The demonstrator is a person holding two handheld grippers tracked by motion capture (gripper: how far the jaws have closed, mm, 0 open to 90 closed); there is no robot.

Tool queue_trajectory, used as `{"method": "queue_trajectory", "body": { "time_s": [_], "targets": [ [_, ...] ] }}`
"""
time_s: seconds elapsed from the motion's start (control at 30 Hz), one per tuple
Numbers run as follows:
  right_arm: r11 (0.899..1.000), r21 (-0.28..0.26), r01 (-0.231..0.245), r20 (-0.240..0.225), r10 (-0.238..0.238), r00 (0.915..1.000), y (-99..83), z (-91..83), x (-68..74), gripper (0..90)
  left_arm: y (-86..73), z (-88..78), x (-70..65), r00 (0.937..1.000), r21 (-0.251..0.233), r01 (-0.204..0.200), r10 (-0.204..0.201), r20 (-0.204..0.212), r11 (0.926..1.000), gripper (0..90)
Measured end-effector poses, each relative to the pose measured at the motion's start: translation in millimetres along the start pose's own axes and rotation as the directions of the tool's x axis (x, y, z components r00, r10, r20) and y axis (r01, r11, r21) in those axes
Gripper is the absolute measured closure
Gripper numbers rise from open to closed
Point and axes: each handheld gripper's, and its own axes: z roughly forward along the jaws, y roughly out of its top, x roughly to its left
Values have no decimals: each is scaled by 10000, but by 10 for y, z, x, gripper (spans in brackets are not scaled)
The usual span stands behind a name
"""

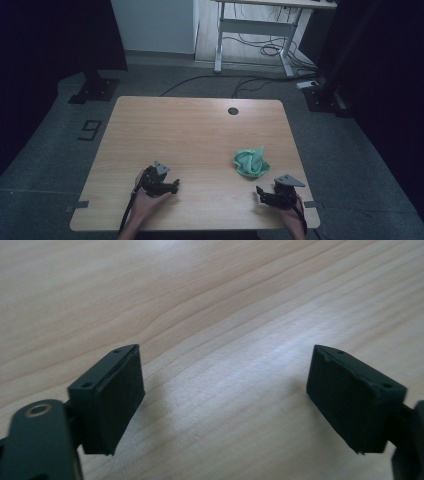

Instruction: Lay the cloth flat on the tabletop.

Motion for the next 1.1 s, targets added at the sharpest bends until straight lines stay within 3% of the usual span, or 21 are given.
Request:
{"method": "queue_trajectory", "body": {
  "time_s": [0.17,0.3,0.53,0.7,0.93,1.1],
  "targets": [
    [9997,-223,-95,6,95,10000,8,-28,-21,152,-21,-105,-24,9994,-523,15,3,348,9986,194],
    [9988,-401,-265,-31,263,9996,27,-51,-54,149,-53,-191,-15,9996,-1045,-42,69,257,9945,228],
    [9968,-743,-302,-125,293,9995,119,-60,-55,137,-81,-250,7,9979,-910,63,-4,645,9958,257],
    [9938,-1100,-187,-412,143,9990,278,-33,-20,131,-109,-225,26,9964,-512,184,-141,830,9985,267],
    [9930,-1176,127,-656,-206,9976,525,129,-18,102,-67,-241,41,9945,-545,396,-341,986,9977,285],
    [9953,-901,364,-623,-421,9972,708,417,-41,70,-101,-245,62,9940,-472,514,-466,991,9976,291]
  ]
}}
